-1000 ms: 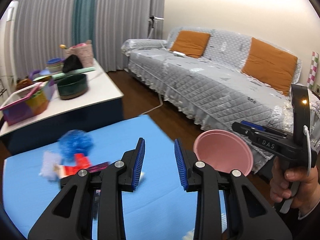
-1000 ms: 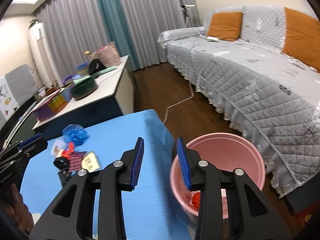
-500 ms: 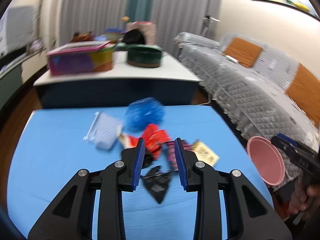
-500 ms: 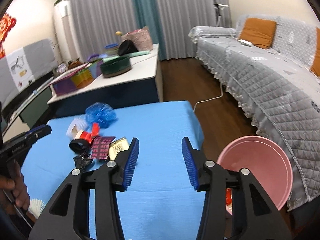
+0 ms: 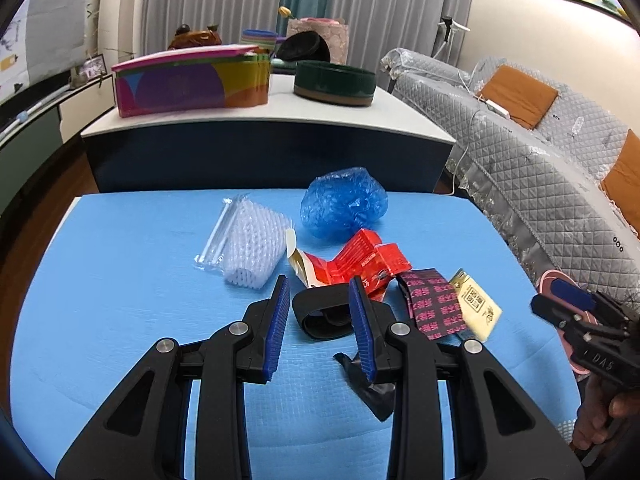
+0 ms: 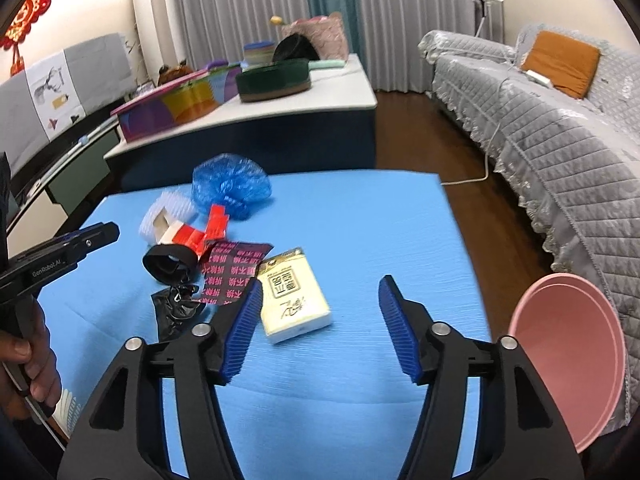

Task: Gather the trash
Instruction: 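Move both open tools back over the remaining trash on the table, then grasp the white tissue pack with the right tool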

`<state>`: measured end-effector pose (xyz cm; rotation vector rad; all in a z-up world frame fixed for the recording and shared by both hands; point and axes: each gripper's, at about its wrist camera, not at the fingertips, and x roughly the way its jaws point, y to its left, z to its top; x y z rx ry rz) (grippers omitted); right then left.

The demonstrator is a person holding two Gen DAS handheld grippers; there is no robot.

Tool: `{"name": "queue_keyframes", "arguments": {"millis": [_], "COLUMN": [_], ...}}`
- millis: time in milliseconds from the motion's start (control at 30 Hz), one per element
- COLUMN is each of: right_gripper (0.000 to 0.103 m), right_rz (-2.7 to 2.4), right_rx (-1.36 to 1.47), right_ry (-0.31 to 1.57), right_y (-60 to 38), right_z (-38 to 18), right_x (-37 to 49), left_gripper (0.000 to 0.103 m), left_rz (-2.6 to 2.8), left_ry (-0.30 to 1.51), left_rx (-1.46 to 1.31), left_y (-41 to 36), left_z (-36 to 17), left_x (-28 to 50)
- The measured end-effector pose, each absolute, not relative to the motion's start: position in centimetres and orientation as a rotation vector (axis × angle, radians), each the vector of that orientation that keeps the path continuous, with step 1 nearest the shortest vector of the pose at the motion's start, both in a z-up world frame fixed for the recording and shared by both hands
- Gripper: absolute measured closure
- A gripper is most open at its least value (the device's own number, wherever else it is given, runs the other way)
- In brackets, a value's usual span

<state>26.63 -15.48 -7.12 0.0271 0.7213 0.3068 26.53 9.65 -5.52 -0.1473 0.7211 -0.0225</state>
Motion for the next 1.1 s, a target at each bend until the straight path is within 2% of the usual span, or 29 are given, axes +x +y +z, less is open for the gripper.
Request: {"name": "queue_keyframes", "arguments": {"millis": [133, 367, 833, 900, 967, 1000, 1100], "right_gripper": [0.034, 0.027, 0.025, 0.025, 0.027, 0.028, 0.039], "right_rz": [0.320, 0.330, 0.333, 0.335, 0.335, 0.335, 0.338], "right_rx": [0.009, -0.024, -0.071, -0.076, -0.080, -0.080, -0.079], "right_ry": [0.765, 0.828, 0.900, 0.904, 0.906, 0.906, 0.903], "right_y": [-14.4, -13.1, -12.1, -11.9, -11.9, -11.9, -12.0], "right_z": [-8.5, -10.7, -12.7, -12.7, -12.7, -12.7, -12.6], "right_x": [27.6, 28.9, 30.0, 29.9, 29.9, 29.9, 29.7], "left_gripper": [0.072, 0.063, 0.064, 0.068, 0.079, 0.080, 0.088], "left_rz": [-0.021, -0.019, -0.022, -0.034, -0.037, -0.037, -0.040], "left_ry": [0.747, 0.783, 0.897, 0.898, 0.896, 0.892, 0.882], "left_rx": [-0.168, -0.200, -0.250, -0.238, -0.227, -0.219, -0.204], "left_y": [9.8, 9.9, 10.0, 9.7, 9.5, 9.4, 9.2], "left_z": [-6.2, -7.3, -10.0, -10.0, -9.9, -9.8, -9.4], "left_x": [27.5, 28.7, 30.4, 30.2, 30.1, 30.0, 29.9]}}
